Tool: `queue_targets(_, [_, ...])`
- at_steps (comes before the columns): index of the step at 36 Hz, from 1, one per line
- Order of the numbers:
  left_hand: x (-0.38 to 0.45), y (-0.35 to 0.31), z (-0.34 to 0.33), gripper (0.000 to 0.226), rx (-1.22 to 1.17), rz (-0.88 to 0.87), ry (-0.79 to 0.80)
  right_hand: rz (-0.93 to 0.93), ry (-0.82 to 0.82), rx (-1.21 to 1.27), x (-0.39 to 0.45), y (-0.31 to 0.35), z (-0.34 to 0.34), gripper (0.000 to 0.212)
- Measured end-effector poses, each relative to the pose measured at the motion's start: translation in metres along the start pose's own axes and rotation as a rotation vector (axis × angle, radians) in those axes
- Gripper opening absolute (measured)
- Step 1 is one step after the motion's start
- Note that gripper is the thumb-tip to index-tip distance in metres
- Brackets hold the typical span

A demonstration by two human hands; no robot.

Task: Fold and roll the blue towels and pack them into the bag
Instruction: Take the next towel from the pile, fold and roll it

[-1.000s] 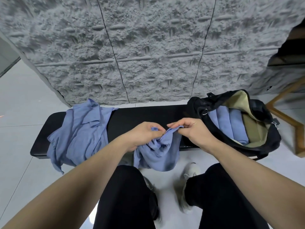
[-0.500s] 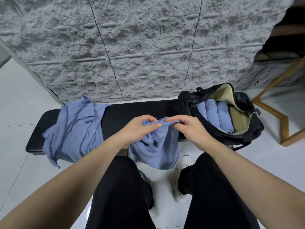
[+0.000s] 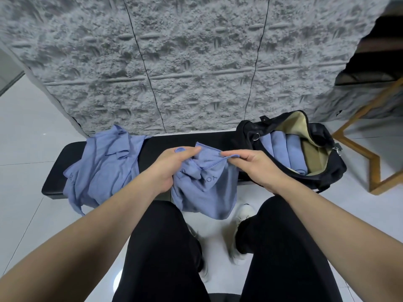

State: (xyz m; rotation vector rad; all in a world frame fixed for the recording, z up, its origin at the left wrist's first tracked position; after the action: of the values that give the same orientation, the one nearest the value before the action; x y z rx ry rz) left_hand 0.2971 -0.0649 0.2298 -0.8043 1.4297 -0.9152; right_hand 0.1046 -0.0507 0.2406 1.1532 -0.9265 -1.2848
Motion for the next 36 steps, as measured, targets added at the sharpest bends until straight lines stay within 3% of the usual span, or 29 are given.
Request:
queue_targets(5, [0.000, -0.009, 0.009, 0.015, 0.059, -0.045, -0.120, 0.132, -0.024, -0.233, -0.004, 0.019, 0.005, 0.027])
queue_targets(9, [-0.003, -0.020, 0.003, 0.013, 0.142, -0.096, -0.163, 0.173, -0.003, -0.240, -0.005, 0.033, 0.003, 0.027])
queue_targets(14, [-0.009, -0.037, -0.022, 0.009, 0.265, -0.224, -0.099, 0.180, 0.067, -0.145, -0.002, 0.045, -0.008, 0.044])
queue_targets(18, [-0.015, -0.044, -0.037, 0.012, 0.398, -0.271, -0.020, 0.158, 0.069, -0.242, 0.008, 0.044, -0.006, 0.065])
queue_targets(20, [-0.017, -0.046, -0.041, 0.012, 0.437, -0.293, 0.003, 0.138, 0.073, -0.310, 0.012, 0.043, -0.005, 0.056])
queue_targets(23, [-0.018, -0.052, -0.042, 0.008, 0.441, -0.335, -0.006, 0.126, 0.076, -0.277, 0.013, 0.046, -0.005, 0.026])
queue_targets(30, [-0.025, -0.058, -0.038, 0.021, 0.426, -0.416, 0.014, 0.092, 0.012, -0.212, 0.017, 0.044, 0.002, 0.016])
queue_targets(36, [-0.023, -0.061, -0.037, 0.010, 0.391, -0.426, -0.011, 0.074, -0.006, -0.159, 0.019, 0.051, 0.003, 0.009])
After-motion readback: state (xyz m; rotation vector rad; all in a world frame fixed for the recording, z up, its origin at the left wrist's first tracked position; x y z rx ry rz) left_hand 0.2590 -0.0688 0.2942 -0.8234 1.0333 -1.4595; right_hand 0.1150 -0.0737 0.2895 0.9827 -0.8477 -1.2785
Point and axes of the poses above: each hand's wrist, its own x-axis towards the middle knuckle, its own z-axis out of the back of the hand, y = z × x, the point moved 10 cm from there along x, towards the middle knuckle, and after that the axes turned 7 degrees about -y, right-handed, at the moved point
